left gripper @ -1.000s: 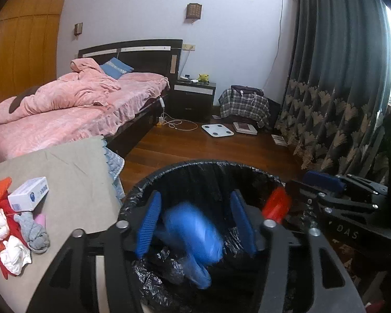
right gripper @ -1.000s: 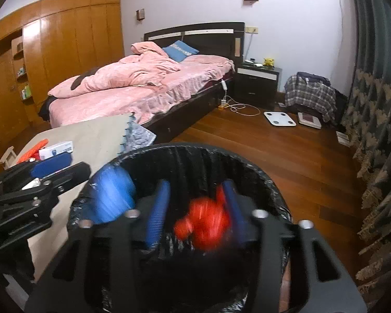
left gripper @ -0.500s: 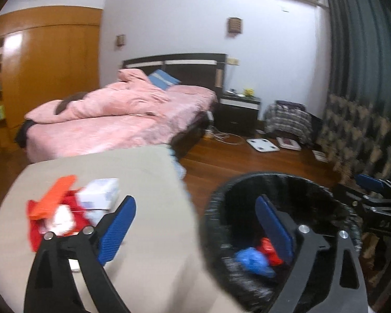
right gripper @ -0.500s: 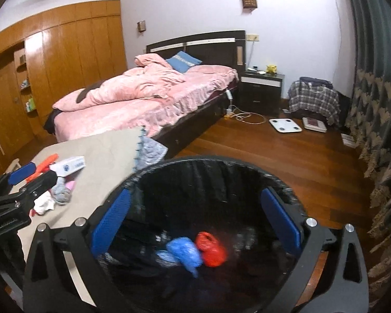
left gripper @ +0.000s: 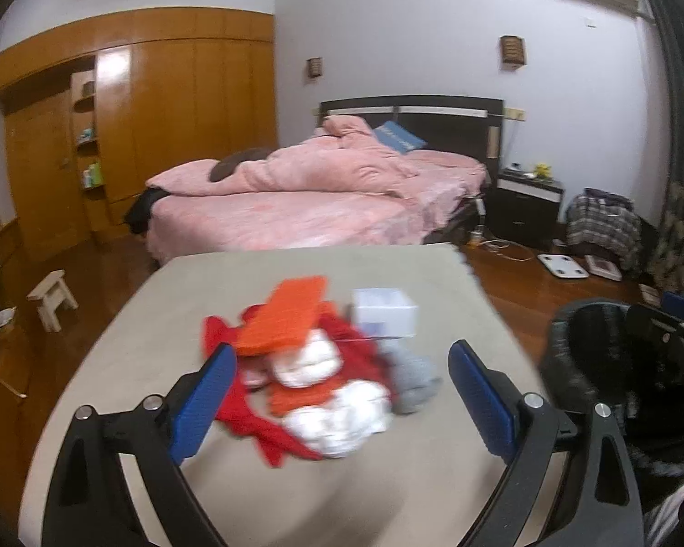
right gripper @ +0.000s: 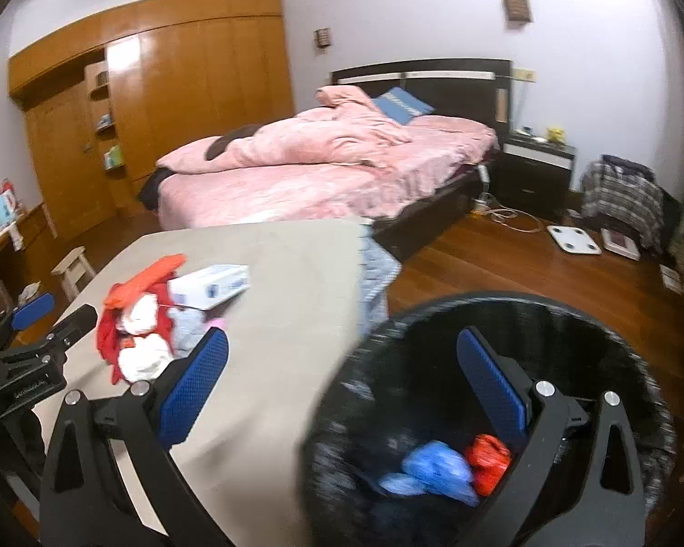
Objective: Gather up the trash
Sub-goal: 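Grasp the grey knit item with the right tool while the left tool grasps the red cloth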
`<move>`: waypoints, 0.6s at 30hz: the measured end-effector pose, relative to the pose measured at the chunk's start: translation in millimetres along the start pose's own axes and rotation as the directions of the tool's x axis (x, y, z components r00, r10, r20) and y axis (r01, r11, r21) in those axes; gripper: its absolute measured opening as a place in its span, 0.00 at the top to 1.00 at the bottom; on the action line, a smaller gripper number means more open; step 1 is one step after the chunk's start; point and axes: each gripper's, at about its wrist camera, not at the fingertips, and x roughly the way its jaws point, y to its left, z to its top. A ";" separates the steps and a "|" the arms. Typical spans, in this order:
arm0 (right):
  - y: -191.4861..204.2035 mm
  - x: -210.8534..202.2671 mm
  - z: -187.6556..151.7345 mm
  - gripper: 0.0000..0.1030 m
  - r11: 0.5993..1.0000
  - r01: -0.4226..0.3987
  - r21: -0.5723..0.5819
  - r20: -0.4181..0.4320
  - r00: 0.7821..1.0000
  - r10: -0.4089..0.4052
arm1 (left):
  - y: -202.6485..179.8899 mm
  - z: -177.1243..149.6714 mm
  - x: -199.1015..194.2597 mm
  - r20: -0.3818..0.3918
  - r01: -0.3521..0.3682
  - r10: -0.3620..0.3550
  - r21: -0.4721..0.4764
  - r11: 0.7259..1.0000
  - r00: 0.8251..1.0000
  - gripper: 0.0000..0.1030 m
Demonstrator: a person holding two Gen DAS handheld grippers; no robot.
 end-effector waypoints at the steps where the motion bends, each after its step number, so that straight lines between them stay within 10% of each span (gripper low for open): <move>1: 7.8 7.4 0.1 0.05 1.000 -0.011 -0.006 -0.003 1.000 0.011 | 5.7 -1.9 1.0 -0.003 -0.012 0.012 -0.004 1.000 1.000 0.10; 18: 97.1 113.5 -14.6 0.17 0.984 -0.135 -0.116 -0.170 0.979 0.115 | 68.2 -28.4 39.4 -0.093 -0.111 0.106 -0.051 0.993 0.990 0.11</move>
